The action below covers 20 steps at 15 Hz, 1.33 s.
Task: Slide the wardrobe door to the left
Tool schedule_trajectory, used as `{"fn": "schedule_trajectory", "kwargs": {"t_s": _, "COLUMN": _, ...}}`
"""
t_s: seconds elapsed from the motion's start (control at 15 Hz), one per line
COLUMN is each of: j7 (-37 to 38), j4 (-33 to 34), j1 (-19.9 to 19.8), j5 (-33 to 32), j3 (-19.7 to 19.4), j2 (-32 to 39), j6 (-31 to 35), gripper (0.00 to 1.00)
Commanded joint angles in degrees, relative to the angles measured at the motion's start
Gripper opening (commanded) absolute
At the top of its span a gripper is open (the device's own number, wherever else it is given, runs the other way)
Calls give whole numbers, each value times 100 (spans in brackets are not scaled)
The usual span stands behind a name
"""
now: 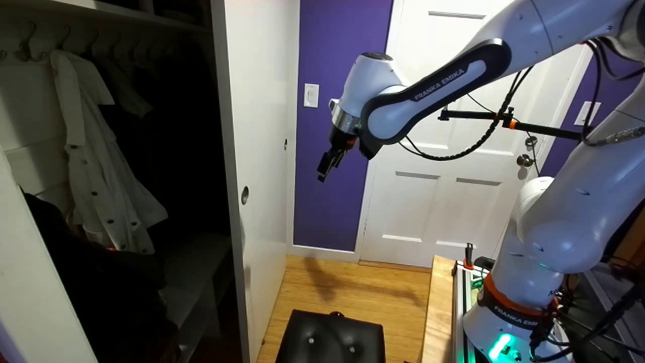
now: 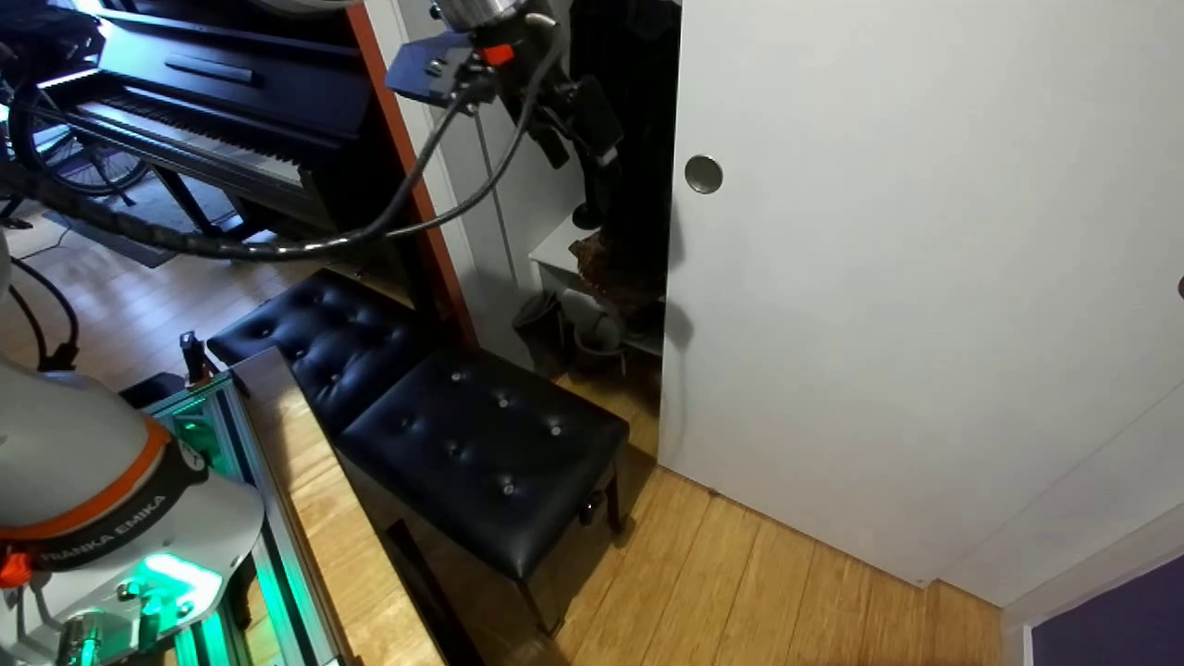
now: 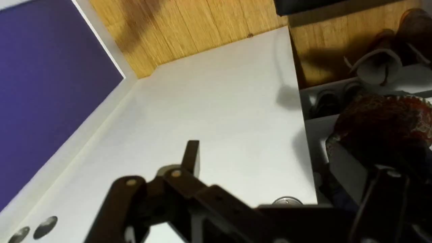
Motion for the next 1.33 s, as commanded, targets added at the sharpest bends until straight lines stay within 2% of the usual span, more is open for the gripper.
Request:
{"fn": "schedule_trajectory", "kwargs": {"t_s": 0.0, "j7": -669, "j4": 562, "j1": 293, "j5": 337, "j3": -248, "j2": 946, "j6": 555, "gripper": 70}}
{"fn": "schedule_trajectory", "kwargs": {"t_s": 0.27, "j7": -1496, "j4": 1106, "j1": 560, "j5": 1048, "j3": -285, "j2": 1741, "j6": 772, "gripper": 38}}
{"fn": "schedule_trajectory", "kwargs": {"t_s": 0.6, "j7": -2494, "j4": 1839, "j1": 475, "j5": 1756, "j3": -109, "j2": 2631, "j6": 968, "gripper": 1}}
{"fn": "schedule_trajectory", "kwargs": {"t_s": 0.87, "j7": -3220, "j4": 2316, "j1": 202, "j5": 2441, "j3": 193, "j2": 3096, "j6": 877, "gripper": 0}}
{"fn": "schedule_trajectory", "kwargs": {"t_s": 0.93, "j7": -2800, "j4": 2036, "j1": 291, "j5": 2055, "j3": 111, "j2": 2810, "j6": 891, "gripper": 1}}
{"fn": "schedule_trajectory", "kwargs": {"t_s": 1.27, "j7": -2973, "j4": 2281, "j1": 176, "j5": 2200, "j3": 230, "j2": 3063, "j6": 892, "gripper": 1}}
